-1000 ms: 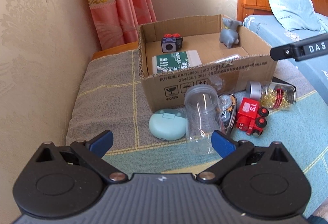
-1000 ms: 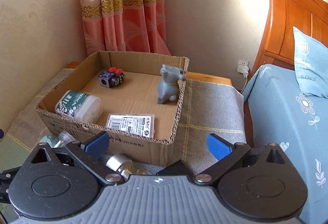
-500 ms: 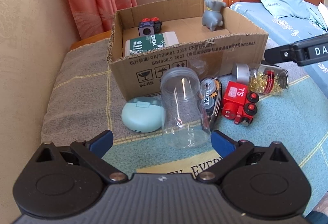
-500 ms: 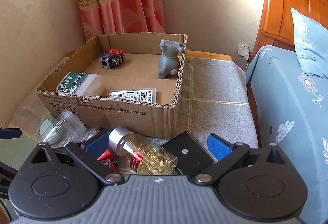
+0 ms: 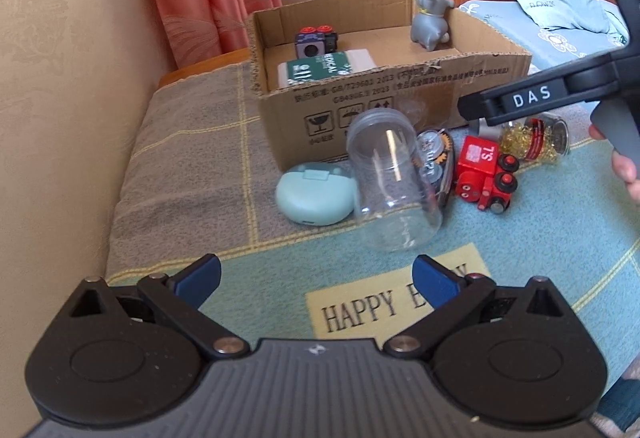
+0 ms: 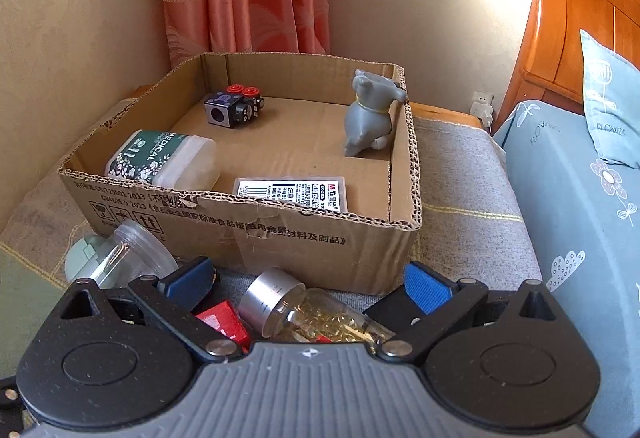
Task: Organize rigid objects
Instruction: 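Withdraw both tools from the box toward remaining items, then close right gripper on gold capsule jar while left gripper closes on mint-green round case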
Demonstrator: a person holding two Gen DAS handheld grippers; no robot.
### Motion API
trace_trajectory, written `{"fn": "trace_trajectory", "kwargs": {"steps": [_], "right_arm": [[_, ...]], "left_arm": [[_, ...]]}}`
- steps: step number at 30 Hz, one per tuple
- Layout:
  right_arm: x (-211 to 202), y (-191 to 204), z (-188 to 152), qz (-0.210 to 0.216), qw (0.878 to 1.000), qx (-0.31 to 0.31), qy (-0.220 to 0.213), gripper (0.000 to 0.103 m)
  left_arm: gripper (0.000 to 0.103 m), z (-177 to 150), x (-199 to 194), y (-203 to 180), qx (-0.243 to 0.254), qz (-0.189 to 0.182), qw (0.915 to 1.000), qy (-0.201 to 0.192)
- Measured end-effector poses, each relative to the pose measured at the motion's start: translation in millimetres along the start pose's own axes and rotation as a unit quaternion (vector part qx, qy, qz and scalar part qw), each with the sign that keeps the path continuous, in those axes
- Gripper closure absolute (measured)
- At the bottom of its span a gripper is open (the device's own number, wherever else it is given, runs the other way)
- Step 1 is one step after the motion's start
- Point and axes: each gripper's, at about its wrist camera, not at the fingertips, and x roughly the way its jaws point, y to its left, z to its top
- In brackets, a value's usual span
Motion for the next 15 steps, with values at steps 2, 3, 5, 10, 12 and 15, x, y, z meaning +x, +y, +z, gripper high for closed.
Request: {"fn": "trace_trajectory", "kwargs": {"steps": [2,3,5,10,12,15], "right_arm": [[5.4,2.2,-0.3,-0.011,1.000,-0.009,0.002,0.000],[7.2,2.6,-0.8,-0.017,1.000,-0.012,0.004,0.000],[8.4,1.5,-2.8,-0.022,1.000,-0.015,0.009,0.000],[9.0,0.3,-9.1,-0.036,0.999,-0.027,0.017,0.000],[9.3,0.6,-10.5,-0.044,0.998,-0.030,0.021,0.000],[7.3,1.4,-12.8,-0.055,0.998,-0.034,0.022,0.000]], "left_arm": [[0.001,-2.4,-0.6,7.6,-0.006,0.008,0.9999,0.002],[0.001,-3.4,0.0,11.7,-0.011,0.013,0.9998,0.003],[0.001,-4.3,1.7,21.5,-0.024,0.023,0.9994,0.007],[0.001,5.6,8.7,44.5,-0.064,0.034,0.9974,-0.002],[0.001,14.3,14.9,50.6,-0.080,0.034,0.9962,-0.006],[0.001,28.4,26.0,54.7,-0.101,0.022,0.9945,-0.018]]}}
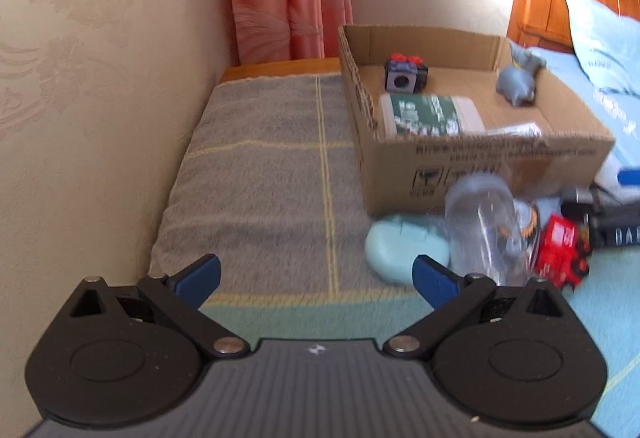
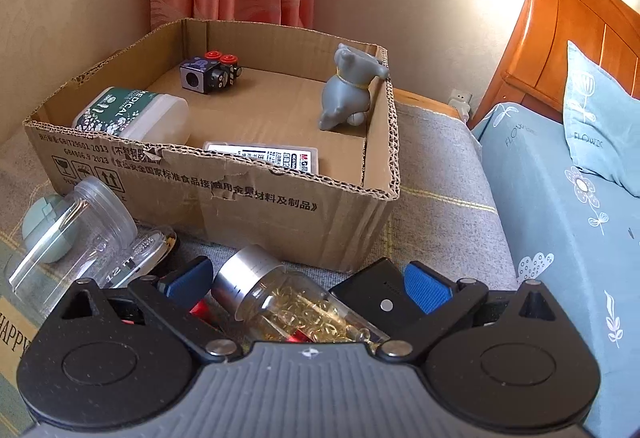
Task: Organize rigid objects
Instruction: 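Close right gripper on gold capsule jar while left gripper closes on mint-green round case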
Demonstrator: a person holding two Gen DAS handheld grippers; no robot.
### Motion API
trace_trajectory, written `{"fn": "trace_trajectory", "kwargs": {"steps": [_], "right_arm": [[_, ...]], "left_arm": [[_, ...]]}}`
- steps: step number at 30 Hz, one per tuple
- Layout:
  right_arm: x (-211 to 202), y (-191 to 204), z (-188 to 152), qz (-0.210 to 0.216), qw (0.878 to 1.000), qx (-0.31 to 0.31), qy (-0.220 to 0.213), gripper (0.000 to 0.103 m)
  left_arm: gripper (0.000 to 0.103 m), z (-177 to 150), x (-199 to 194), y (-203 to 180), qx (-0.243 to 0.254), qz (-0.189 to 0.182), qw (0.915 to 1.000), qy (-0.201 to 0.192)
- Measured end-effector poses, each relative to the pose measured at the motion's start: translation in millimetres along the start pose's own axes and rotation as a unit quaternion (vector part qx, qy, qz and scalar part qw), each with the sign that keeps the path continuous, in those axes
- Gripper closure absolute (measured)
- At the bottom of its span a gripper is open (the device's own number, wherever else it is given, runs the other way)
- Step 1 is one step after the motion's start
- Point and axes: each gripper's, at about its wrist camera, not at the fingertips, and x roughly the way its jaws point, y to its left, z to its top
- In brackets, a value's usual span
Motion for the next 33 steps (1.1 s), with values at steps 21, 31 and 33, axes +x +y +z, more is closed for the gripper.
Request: {"fn": "trace_trajectory", "kwargs": {"steps": [21,31,33], "right_arm": [[-28.3,1.3,-6.9,0.017,1.000,-0.013,-0.015,0.000],[-35.7,-5.8,-6.4,0.016,1.000,-0.008,-0.026,0.000],[-34.7,-7.5,-6.7,0.016,1.000,-0.006,-0.025,0.000]], "left_arm": [[0.001,16.4,63.1,-13.8,-0.054,-0.029,0.9978,0.025],[0.001,-6.7,44.4,1.9,-0.046,-0.027,0.9976,0.044],[0.001,-12.7,42.1,4.7,-0.040,-0.015,0.9979,0.048]]}}
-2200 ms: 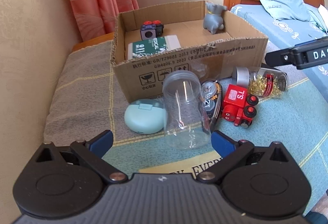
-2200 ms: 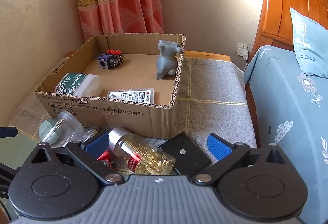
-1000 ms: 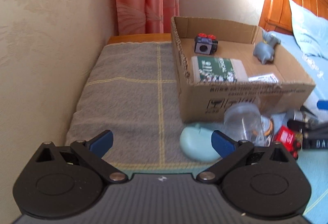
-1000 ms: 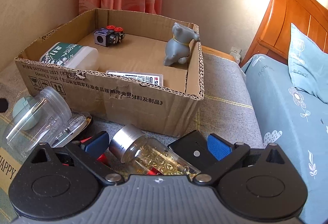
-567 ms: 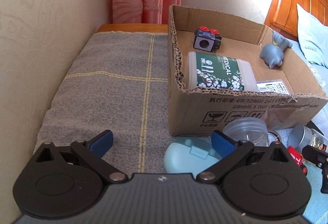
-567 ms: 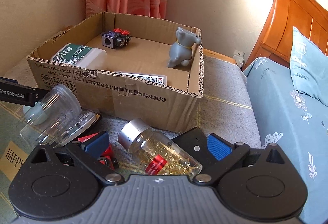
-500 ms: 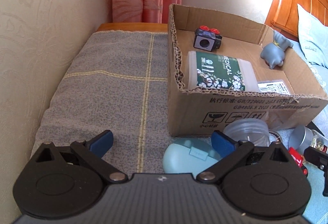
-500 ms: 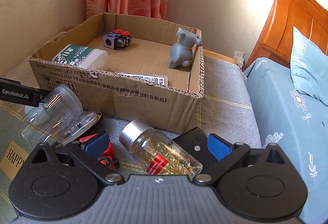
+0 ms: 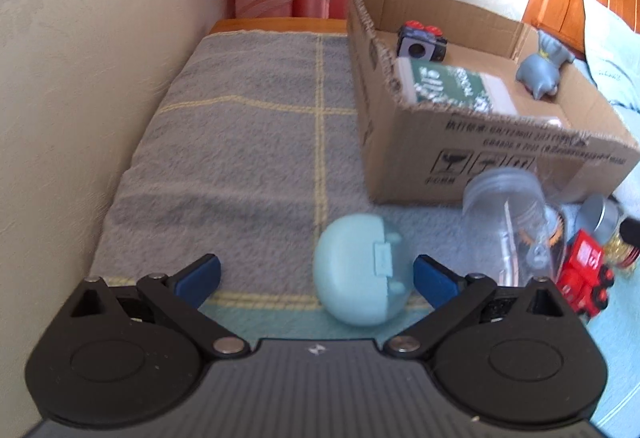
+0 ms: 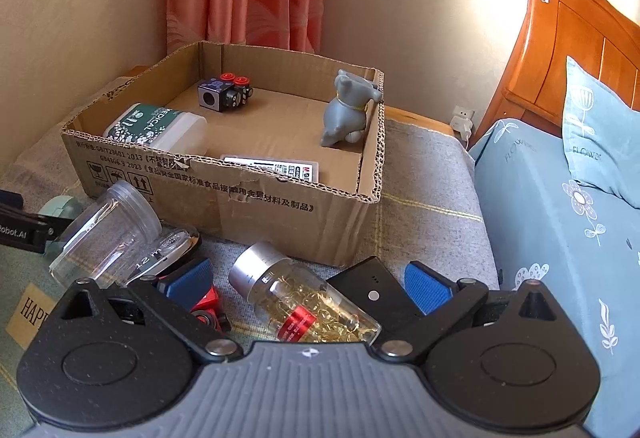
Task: Organize rigid objects
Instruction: 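Close right gripper on gold capsule jar while left gripper closes on mint-green round case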
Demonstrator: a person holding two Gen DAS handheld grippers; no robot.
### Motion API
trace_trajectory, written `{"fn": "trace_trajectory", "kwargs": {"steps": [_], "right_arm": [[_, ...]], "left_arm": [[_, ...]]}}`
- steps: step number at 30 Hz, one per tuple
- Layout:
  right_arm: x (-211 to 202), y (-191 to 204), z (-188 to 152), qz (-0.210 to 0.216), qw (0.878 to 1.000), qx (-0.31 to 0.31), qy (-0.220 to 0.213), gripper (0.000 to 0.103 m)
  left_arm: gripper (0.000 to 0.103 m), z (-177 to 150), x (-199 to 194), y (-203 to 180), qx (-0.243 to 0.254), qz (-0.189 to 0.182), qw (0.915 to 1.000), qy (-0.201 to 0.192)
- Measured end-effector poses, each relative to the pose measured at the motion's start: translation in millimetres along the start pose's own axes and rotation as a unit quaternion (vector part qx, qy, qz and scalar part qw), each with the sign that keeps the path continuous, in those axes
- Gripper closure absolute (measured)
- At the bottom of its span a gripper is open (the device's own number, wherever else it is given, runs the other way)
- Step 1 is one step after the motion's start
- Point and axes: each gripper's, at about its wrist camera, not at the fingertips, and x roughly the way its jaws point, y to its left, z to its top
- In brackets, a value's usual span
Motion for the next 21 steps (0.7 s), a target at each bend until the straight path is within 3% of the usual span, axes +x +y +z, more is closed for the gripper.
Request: {"fn": "trace_trajectory", "kwargs": {"steps": [9,21], "right_arm": [[17.2,2.0,3.4,0.003,1.000,0.025,0.014,0.000],[23.7,-0.9,-9.6,-0.034,0.998,0.010,0.043,0.000]], "left_arm": [[0.001,-2.8,-0.5,-3.5,0.020,-0.002,0.9997,-0.012],[0.004,-1.8,0.1,-4.0,0.037,-0.002,0.9991,-0.020]]}}
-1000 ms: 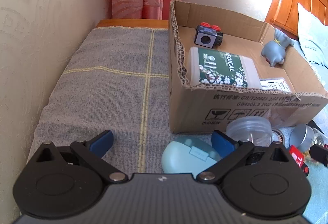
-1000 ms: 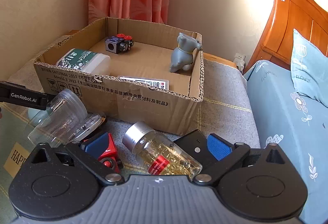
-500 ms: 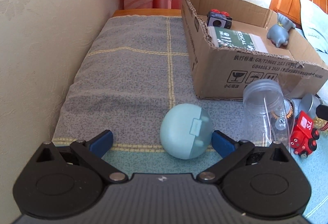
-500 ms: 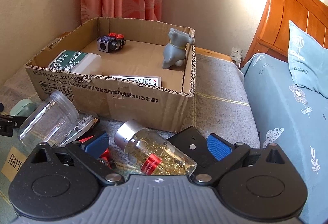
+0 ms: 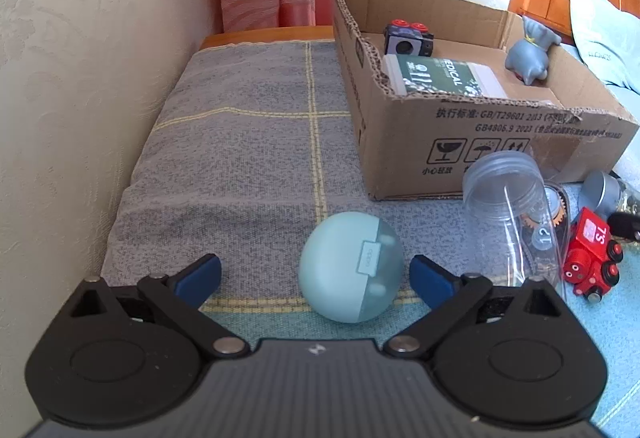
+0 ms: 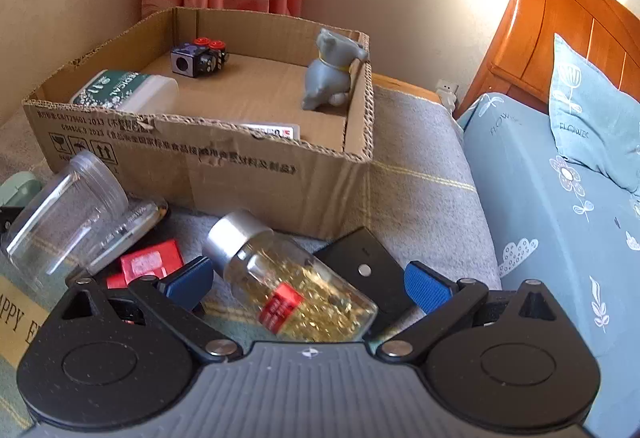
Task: Organize rigid objects
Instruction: 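Close right gripper on gold capsule jar while left gripper closes on mint-green round case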
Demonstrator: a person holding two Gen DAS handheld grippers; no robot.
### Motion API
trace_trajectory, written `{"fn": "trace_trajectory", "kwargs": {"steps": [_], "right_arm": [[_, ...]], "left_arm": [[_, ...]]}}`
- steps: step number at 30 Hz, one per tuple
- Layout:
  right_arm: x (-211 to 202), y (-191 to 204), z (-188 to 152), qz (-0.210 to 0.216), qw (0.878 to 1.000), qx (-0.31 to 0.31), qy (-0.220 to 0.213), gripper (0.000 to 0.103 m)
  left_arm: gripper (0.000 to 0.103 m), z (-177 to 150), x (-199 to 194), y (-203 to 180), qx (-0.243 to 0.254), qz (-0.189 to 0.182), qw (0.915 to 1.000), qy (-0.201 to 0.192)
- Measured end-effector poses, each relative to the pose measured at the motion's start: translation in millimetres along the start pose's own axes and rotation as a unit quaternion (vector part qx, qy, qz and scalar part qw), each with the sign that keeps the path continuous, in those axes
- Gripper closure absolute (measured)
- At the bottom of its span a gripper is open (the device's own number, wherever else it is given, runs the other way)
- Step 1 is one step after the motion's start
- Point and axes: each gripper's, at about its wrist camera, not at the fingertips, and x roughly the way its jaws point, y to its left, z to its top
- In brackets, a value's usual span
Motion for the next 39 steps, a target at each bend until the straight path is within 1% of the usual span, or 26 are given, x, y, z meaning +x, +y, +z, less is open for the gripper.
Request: {"fn": "trace_trajectory", "kwargs": {"steps": [3,6,8,12,19,22,26,27,28,29,31,36,39], "right_arm": [[-2.7,-12.4,-9.2,0.013,1.000,0.017,0.017,0.000],[-2.1,-22.3,-14.7,0.047,0.998,0.040,0.030,0.000],[0.8,-22.5,-13.3,0.066,0.996,0.049,0.036,0.000],[7.1,-15.0,-3.9,0.098,0.992,0.067,0.047,0.000],[12.1,-3.6,17.0,0.113,0.989,0.083,0.043,0.000],[14.8,3.0,23.7,0.111,0.990,0.081,0.044,0.000],[20.3,12.7,25.2,0.087,0.993,0.060,0.047,0.000],[21.1,13.4,24.4,0.081,0.994,0.057,0.049,0.000],[22.0,13.0,23.7,0.078,0.994,0.057,0.051,0.000],[22.4,11.5,23.0,0.080,0.994,0.060,0.053,0.000],[22.8,8.3,21.0,0.085,0.993,0.067,0.057,0.000],[21.0,9.8,19.9,0.078,0.993,0.062,0.055,0.000],[20.0,13.0,21.2,0.069,0.995,0.056,0.053,0.000]], "left_arm": [[0.005,-1.4,-1.3,1.8,-0.004,-0.007,1.0000,-0.003],[0.010,-2.3,-3.6,0.2,0.002,-0.008,1.0000,-0.005],[0.014,-2.1,-6.1,-0.8,0.007,-0.013,0.9999,-0.007],[0.014,0.0,-11.7,-0.2,0.007,-0.015,0.9998,-0.011],[0.014,1.2,-15.0,-1.9,0.010,-0.025,0.9995,-0.016],[0.014,2.2,-13.8,-3.1,0.013,-0.027,0.9994,-0.016],[0.015,3.5,-13.5,-3.1,0.022,-0.031,0.9991,-0.019],[0.016,3.6,-13.2,-3.0,0.025,-0.031,0.9990,-0.019],[0.022,3.5,-13.0,-2.9,0.027,-0.032,0.9990,-0.018],[0.031,3.4,-12.5,-3.0,0.030,-0.036,0.9988,-0.016],[0.042,2.9,-11.2,-2.7,0.030,-0.044,0.9986,-0.010],[0.043,-1.5,-10.4,-6.7,0.050,-0.053,0.9973,-0.011],[0.043,-0.4,-7.6,-5.6,0.048,-0.057,0.9972,-0.011]]}}
